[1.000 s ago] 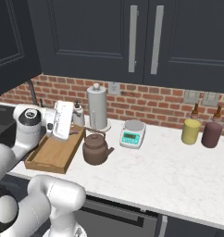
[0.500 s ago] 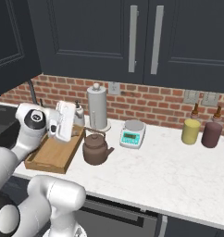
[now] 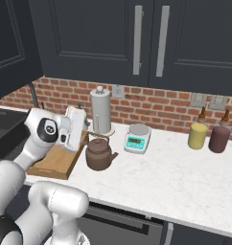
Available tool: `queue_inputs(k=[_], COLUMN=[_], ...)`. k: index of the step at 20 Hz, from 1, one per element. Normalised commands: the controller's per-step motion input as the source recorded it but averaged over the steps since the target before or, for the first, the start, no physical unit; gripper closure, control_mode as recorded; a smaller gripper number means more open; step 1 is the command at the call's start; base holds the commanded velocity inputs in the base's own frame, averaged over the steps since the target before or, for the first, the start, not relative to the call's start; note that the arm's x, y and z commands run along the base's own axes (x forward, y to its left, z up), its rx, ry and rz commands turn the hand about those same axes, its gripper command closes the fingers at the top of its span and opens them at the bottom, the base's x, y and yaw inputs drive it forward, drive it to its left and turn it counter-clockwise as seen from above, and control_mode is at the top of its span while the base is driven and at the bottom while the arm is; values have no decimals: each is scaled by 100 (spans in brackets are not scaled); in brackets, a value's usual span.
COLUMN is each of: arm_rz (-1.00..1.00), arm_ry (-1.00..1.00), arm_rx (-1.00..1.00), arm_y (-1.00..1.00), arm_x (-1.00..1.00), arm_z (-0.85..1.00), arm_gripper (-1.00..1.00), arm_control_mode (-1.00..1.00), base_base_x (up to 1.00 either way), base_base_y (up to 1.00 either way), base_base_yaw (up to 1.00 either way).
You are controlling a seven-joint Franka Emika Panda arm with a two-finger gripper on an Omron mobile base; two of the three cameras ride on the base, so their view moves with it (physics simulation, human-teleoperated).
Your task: Pick the kettle from the counter and place it on the tray. Then pick the mug from the cabinet and place it on the tray. Then close the cabinet doors.
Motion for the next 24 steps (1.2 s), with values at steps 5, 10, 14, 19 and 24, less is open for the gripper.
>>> queue_inputs(k=[5, 10, 14, 19, 24], arm_rz=[0, 0, 0, 0, 0], arm_ry=[0, 0, 0, 0, 0], arm_rx=[13, 12, 8, 6, 5], arm_y=[-7, -4, 0, 0, -4], arm_x=[28, 26, 29, 23, 14], arm_z=[0, -2, -10, -11, -17], arm_gripper=[-100, -100, -100, -100, -100], arm_control_mode=[-100, -100, -100, -100, -100], base_base_x=[0, 0, 0, 0, 0], base_base_y=[0, 0, 0, 0, 0], base_base_yaw=[0, 0, 0, 0, 0])
